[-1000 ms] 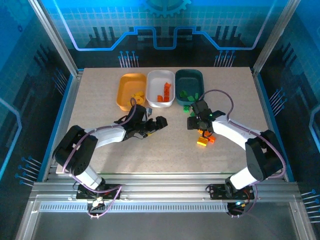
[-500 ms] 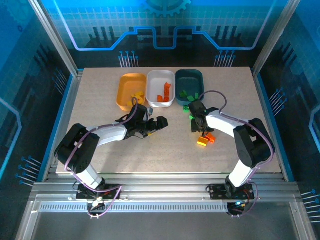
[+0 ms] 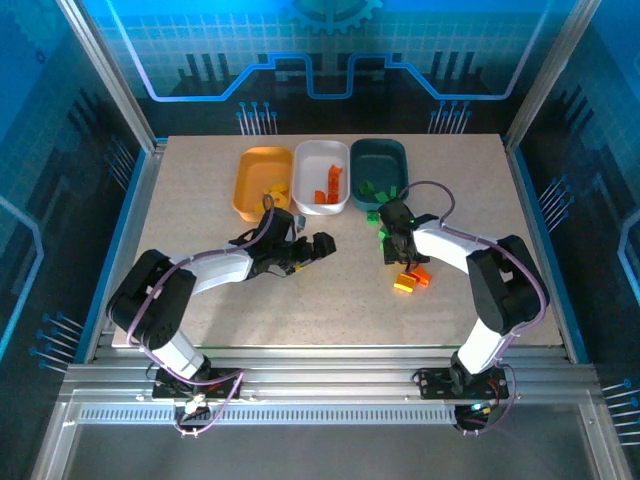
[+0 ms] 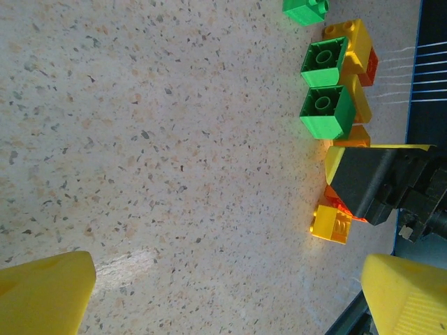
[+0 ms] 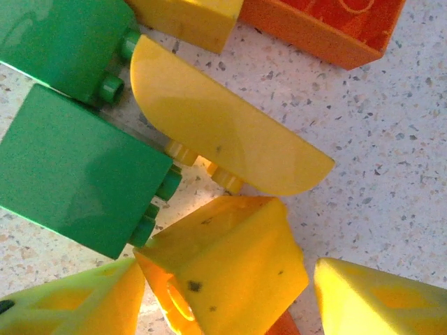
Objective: Sort the legos into containers by color
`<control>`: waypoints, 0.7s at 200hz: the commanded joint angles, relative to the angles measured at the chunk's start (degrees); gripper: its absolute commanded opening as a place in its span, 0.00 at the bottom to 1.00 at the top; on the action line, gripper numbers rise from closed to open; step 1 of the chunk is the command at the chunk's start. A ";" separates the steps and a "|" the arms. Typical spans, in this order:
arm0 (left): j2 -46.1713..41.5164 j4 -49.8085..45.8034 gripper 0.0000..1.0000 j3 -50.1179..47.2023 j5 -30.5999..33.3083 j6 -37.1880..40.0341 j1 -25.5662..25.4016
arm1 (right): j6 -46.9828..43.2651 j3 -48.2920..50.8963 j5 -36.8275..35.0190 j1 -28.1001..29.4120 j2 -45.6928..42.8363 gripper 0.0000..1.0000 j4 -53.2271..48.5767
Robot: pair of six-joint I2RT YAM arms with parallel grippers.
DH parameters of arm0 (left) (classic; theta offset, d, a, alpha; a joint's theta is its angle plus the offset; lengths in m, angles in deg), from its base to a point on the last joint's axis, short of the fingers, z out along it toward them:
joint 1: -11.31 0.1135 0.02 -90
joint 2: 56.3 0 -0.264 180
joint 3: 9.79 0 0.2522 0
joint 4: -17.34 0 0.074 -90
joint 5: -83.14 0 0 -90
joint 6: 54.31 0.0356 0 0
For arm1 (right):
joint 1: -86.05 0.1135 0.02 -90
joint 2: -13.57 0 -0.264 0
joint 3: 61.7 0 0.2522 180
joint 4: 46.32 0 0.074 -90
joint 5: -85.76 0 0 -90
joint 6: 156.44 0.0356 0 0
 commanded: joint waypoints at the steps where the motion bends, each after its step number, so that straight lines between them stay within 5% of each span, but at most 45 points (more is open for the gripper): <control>1: -2.31 -0.98 0.99 -0.19 1.07 1.24 -0.12 | 1.10 1.27 -1.23 -1.43 -3.67 0.69 -0.13; 73: -2.22 -1.19 0.99 0.19 0.88 1.56 -0.12 | -0.39 -1.37 5.32 -3.87 2.77 0.66 0.51; 115: -2.93 -2.29 0.99 0.29 1.77 2.26 -0.05 | -0.44 -0.96 4.66 -3.86 1.25 0.40 2.23; 140: -5.83 -4.26 0.99 -0.09 3.70 3.42 1.34 | 0.92 1.37 1.71 -3.11 -4.75 0.35 2.06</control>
